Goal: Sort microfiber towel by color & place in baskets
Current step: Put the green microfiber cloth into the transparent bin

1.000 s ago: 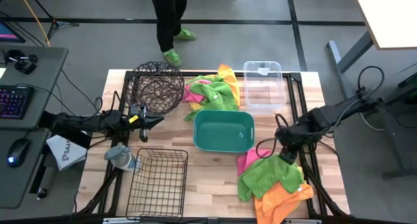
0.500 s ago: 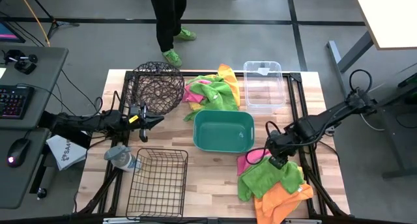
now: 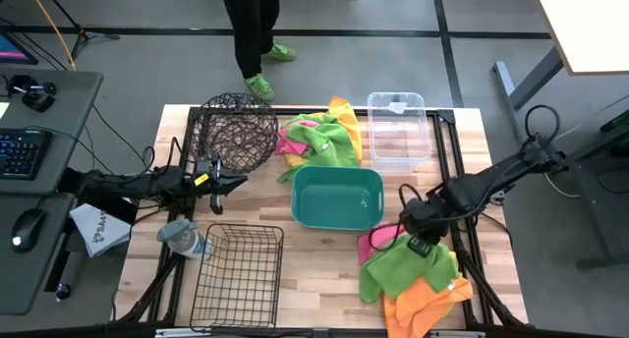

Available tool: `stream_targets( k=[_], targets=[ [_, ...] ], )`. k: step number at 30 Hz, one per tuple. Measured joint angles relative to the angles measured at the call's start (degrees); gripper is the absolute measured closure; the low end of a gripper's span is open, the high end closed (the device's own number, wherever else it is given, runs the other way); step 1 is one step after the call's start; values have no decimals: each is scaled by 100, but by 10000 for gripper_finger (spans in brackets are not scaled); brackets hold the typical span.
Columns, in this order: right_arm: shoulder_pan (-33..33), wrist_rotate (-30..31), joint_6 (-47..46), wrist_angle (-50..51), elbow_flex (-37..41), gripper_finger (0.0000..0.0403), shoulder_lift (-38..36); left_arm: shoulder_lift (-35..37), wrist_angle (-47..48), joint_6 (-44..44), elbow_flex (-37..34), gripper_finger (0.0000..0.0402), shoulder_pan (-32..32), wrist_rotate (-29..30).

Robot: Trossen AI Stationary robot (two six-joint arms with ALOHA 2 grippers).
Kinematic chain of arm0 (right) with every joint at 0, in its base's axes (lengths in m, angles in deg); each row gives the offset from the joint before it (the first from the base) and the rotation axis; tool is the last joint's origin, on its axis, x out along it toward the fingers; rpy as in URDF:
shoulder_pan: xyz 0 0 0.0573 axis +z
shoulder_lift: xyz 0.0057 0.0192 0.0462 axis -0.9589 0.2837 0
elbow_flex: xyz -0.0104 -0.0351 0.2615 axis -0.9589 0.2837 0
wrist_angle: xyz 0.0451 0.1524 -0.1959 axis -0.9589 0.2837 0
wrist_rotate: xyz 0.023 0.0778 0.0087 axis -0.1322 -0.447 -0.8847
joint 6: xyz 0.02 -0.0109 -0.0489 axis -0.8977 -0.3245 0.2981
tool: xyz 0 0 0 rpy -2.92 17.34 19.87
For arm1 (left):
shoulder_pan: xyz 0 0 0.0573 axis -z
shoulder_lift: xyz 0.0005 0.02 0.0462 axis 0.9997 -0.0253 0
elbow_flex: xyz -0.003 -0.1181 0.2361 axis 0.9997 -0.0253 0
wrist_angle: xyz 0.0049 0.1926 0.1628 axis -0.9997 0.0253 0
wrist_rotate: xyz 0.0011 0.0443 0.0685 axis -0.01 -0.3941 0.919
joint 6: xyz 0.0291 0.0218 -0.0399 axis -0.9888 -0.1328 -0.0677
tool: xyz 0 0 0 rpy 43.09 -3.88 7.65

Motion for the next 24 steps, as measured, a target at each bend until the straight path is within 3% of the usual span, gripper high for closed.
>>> stream_targets(
  k=[3,5,10,14,19,24],
  targets=[
    [-281,171,437,315,-912,398,-208,-1,0,0,1,401,1,2],
    [-494,598,735,600,-1671,396,-340,0,-2,-2,0,401,0,1],
    [-1078,2555,1748,883,-3557,399,-507,0,-1,-1,1,401,1,2],
    [-1665,3896,2607,1082,-4618,401,-524,0,-2,-1,1,402,1,2],
    [-2529,5191,3670,1143,-5076,402,-524,-1,0,0,1,401,0,2],
    [-3394,4998,4362,1103,-4752,402,-483,0,0,0,1,401,1,2]
  ],
)
